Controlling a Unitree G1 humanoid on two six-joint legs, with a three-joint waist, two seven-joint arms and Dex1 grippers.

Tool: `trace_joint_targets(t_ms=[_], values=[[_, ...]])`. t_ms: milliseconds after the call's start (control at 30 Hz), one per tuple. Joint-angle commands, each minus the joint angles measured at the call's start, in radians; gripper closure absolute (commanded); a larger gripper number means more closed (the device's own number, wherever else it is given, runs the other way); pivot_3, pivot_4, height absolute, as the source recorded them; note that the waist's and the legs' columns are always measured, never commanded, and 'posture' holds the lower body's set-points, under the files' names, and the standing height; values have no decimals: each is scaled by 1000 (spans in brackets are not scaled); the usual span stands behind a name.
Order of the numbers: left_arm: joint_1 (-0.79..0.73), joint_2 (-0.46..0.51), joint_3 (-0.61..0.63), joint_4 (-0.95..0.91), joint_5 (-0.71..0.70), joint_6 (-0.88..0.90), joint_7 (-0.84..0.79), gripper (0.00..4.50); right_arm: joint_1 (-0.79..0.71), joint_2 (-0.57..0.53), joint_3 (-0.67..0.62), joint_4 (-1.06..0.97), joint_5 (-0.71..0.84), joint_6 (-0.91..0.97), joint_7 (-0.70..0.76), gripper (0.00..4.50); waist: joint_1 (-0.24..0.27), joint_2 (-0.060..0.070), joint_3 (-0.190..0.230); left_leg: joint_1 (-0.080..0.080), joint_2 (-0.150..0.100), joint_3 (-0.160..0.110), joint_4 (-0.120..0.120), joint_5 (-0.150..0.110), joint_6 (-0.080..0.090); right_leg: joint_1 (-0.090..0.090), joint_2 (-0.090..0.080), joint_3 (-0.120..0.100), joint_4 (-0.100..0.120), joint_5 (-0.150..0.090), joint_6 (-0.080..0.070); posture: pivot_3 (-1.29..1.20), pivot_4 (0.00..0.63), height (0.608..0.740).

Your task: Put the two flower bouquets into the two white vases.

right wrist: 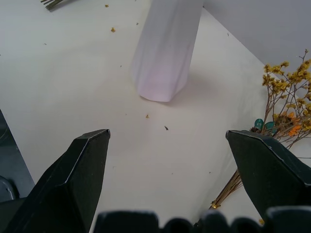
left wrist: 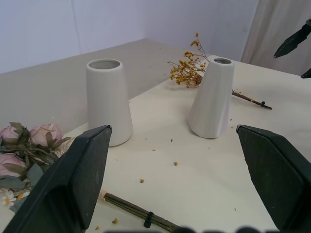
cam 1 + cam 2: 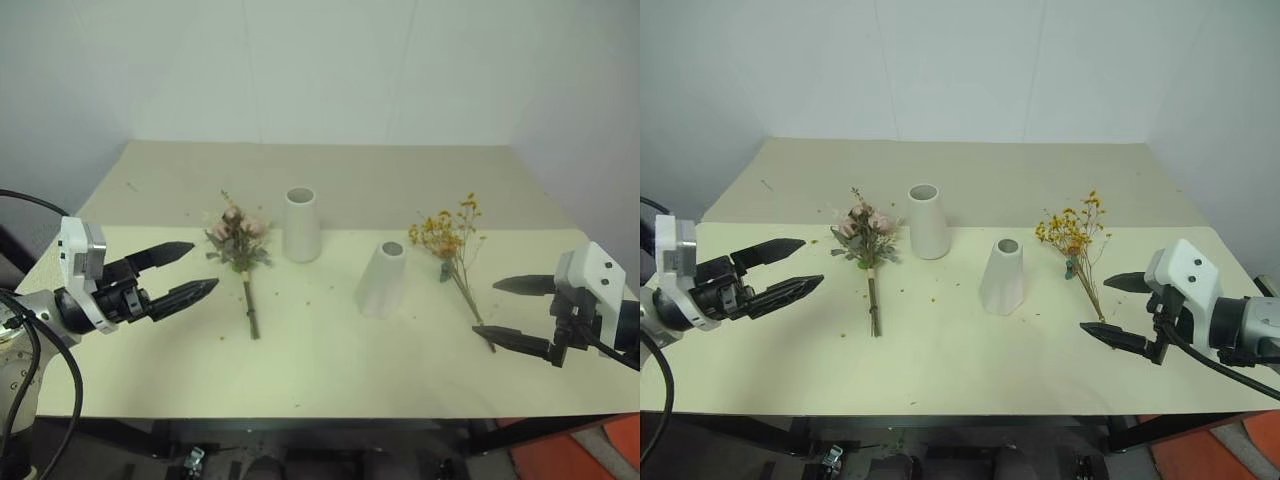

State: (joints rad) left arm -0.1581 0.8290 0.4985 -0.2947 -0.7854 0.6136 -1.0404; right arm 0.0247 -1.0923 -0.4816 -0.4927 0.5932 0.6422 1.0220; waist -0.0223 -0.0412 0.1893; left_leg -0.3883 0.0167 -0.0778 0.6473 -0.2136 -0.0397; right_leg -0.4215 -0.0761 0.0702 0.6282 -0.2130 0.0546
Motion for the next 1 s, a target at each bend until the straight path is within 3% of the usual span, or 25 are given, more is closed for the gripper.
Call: trace_joint_targets(t_ms=[33,333,467,633,833,1000], values=[[-31,21,5,-10,-22,-16,-7,0,-6,-5,-30,-11,-1,-11,2,23,0,0,0,0,0,0,0,0,0,0,0,0,0,0,0,0,150,740],[-103,20,-55,62,17,-54,-38,0,7,-2,-55,-38,0,3,-9,23,0,0,0,0,0,0,0,0,0,0,0,0,0,0,0,0,150,740],[-90,38,-92,78,77,-19,38,0,-3,4,-84,-65,22,11,-21,23,0,0,0,0,0,0,0,0,0,0,0,0,0,1,1,0,150,740],[-161,-8,-217,10,270,178,444,0,-127,-14,-50,-109,113,21,-33,23,-1,0,0,1,0,-1,0,0,0,1,0,0,1,1,2,0,150,740],[-327,-222,-288,-36,374,543,849,0,-367,29,197,-142,163,43,-88,23,0,-1,0,-1,-1,-1,1,0,0,1,0,0,-1,3,5,0,150,740],[-502,-370,-272,9,440,824,1009,0,-509,56,339,-83,115,30,-84,23,2,-1,0,-1,-2,-2,2,0,0,0,0,0,0,3,5,0,150,740]])
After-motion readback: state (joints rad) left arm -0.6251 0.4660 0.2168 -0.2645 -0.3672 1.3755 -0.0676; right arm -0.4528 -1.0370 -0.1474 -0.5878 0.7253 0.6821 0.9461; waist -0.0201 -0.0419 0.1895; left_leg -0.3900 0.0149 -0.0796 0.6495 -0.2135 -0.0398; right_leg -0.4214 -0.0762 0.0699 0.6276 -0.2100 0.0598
